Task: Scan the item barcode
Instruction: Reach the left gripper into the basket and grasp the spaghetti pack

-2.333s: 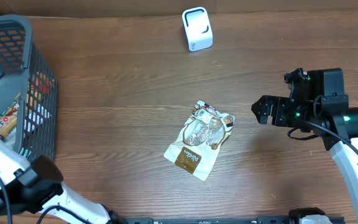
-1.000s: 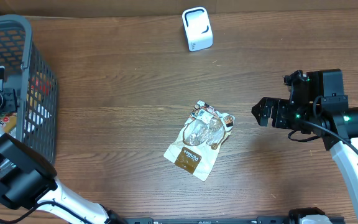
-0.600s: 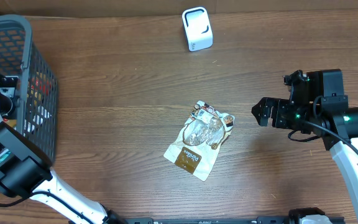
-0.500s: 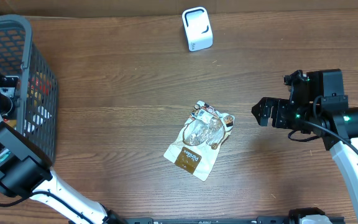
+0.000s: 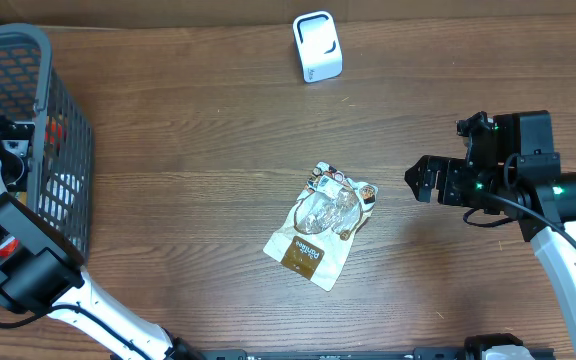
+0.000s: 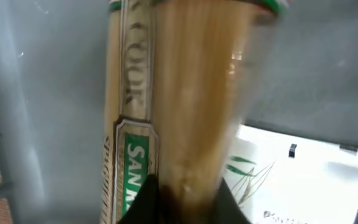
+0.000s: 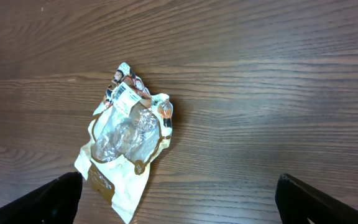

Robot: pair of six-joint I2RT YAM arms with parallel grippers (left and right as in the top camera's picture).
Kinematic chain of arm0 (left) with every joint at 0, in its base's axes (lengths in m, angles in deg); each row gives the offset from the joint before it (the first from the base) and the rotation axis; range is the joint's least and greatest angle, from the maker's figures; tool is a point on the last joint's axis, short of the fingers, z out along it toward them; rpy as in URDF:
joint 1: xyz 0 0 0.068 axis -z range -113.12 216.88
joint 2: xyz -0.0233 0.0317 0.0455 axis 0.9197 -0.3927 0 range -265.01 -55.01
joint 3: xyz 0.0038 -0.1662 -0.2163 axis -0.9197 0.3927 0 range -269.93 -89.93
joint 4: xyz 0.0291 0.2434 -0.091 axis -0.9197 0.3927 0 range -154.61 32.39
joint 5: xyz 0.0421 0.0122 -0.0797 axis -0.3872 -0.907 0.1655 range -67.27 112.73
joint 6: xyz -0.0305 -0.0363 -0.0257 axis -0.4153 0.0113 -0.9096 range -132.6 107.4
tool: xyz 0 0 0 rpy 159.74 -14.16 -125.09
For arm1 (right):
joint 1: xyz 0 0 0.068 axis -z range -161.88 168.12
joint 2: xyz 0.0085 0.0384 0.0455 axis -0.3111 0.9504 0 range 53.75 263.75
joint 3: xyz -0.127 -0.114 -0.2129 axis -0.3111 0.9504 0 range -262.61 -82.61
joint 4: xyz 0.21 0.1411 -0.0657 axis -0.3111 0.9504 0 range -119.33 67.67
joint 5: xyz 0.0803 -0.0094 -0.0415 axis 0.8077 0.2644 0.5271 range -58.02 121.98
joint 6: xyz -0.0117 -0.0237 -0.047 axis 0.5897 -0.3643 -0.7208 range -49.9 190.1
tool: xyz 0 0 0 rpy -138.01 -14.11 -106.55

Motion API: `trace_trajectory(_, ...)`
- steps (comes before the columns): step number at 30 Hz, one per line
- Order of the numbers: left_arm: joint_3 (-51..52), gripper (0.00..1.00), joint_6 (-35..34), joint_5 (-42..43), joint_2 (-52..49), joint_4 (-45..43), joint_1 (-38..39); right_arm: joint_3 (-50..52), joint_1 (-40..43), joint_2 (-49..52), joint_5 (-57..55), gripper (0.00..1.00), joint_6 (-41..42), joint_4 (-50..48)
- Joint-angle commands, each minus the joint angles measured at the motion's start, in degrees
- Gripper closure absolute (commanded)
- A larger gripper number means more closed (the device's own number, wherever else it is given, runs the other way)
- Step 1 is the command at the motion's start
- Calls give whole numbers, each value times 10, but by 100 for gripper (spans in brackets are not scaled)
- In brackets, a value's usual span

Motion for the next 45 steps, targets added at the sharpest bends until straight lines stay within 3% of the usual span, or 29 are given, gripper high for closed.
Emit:
trace_trajectory(1, 2, 96, -50, 14, -17, 5, -1, -15, -2, -3, -3, 0, -9, -3)
trace_trajectory(10, -11, 94, -109, 5, -15, 16, -3, -15, -2, -3, -3, 0, -9, -5)
trace_trajectory(11, -8, 84, -108, -2, -16, 15, -4, -15, -2, -3, -3, 0, -7, -5)
trace_trajectory(13, 1, 77, -108, -21, -19, 11, -5, -15, -2, -3, -3, 0, -2, -5)
trace_trajectory(17, 4, 43, -109, -51, -30, 1, -6, -15, -2, -2, -3, 0, -2, -5)
trace_trajectory(18, 4, 28, -109, -61, -32, -4, -6, -15, -2, -2, -3, 0, -2, -5)
trace_trajectory(19, 4, 0, -110, -70, -32, -9, -6, -15, -2, -2, -3, 0, -2, -5)
trace_trajectory(27, 4, 1, -141, -136, -32, -61, -3, -15, -2, -2, -3, 0, 4, -5)
trace_trajectory(34, 5, 0, -130, -106, -61, -99, -3, -15, -2, -2, -3, 0, 4, -1)
trace_trajectory(41, 5, 2, -128, -57, -120, -80, -3, -15, -2, 0, -3, 0, 6, -3)
trace_trajectory(43, 5, 16, -128, -37, -127, -75, -3, -15, -2, 0, -3, 0, 9, -2)
trace_trajectory(45, 5, 44, -128, -17, -129, -67, -3, -15, -2, 0, -3, 0, 8, -3)
